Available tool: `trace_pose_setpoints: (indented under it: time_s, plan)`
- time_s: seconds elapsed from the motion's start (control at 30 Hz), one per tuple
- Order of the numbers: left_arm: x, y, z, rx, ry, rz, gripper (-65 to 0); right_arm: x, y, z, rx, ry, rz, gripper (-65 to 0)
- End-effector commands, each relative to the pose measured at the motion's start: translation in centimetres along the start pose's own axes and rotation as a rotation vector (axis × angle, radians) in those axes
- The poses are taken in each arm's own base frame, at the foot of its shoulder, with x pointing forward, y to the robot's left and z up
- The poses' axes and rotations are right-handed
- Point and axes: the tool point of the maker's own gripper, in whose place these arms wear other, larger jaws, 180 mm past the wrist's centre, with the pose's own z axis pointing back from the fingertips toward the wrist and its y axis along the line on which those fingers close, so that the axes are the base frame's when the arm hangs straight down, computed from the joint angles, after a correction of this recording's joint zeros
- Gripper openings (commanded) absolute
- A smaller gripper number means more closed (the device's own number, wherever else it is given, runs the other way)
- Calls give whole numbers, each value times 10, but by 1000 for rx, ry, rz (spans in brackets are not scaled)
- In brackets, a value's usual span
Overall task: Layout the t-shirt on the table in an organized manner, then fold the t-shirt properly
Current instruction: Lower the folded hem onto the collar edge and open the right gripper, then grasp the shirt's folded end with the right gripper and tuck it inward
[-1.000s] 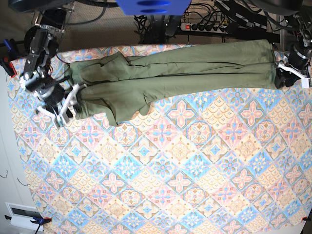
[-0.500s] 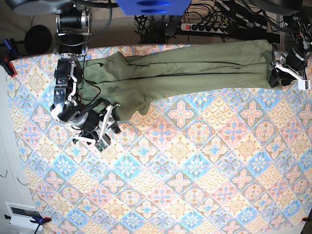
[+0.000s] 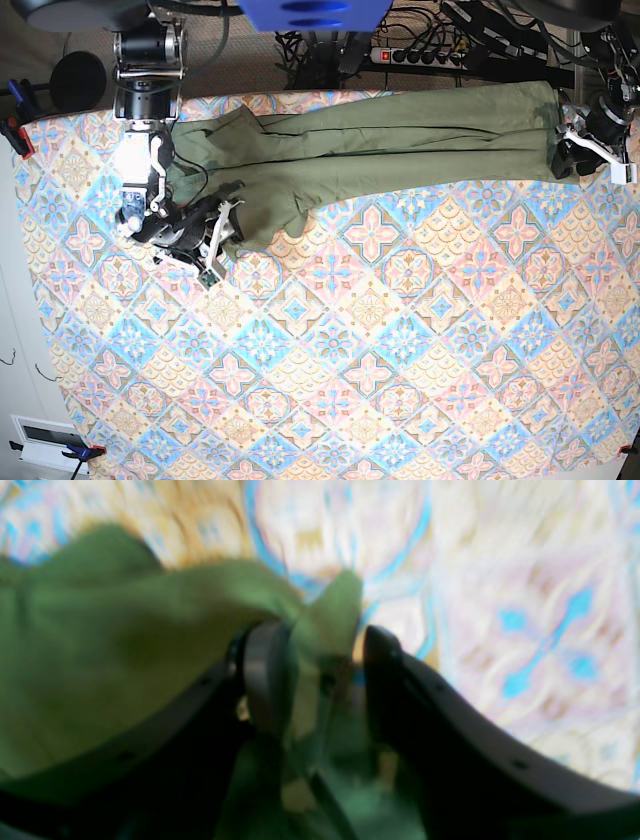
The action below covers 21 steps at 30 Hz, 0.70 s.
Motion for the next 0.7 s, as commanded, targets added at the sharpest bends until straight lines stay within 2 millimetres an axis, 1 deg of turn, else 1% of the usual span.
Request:
trace_pose_setpoints:
  time_s: [0.0, 0.1, 0.17, 0.2, 0.27, 0.3, 0.33, 0.37, 0.4, 0.47, 0.53, 0.57, 0.67]
  plan:
    - [17, 1, 4, -5, -43, -26, -290, 17, -7, 5, -7, -53, 7, -402]
    - [21, 0, 3, -7, -52, -27, -290, 14, -6, 2, 0, -44, -1, -404]
    - [23, -1, 2, -10, -57, -28, -290, 16, -6, 4, -2, -53, 3, -422]
    - [24, -1, 2, -10, -58, -28, -290, 19, -6, 6, -8, -60, 9, -449]
    - [24, -1, 2, -10, -60, -28, -290, 29, -9, 14, -26, -90, 25, -528]
    - [25, -1, 1, -11, -61, -29, -290, 36, -11, 19, -38, -112, 38, -578]
    - [25, -1, 1, -11, -61, -29, -290, 46, -7, 25, -36, -147, 52, -618]
    - [25, -1, 1, -11, -61, -29, -290, 56, -3, 31, -26, -182, 59, -635]
    - [25, -1, 1, -10, -60, -29, -290, 63, 4, 37, -7, -217, 59, -633]
    - [25, -1, 1, -10, -60, -29, -290, 64, 23, 45, 51, -274, 36, -630]
    - [25, -1, 1, -10, -60, -29, -290, 67, 37, 57, 85, -315, 30, -630]
    - [25, -1, 1, -10, -60, -29, -290, 66, 39, 63, 85, -324, 33, -630]
    - [25, -1, 1, -11, -61, -30, -290, 54, 48, 77, 69, -324, 41, -630]
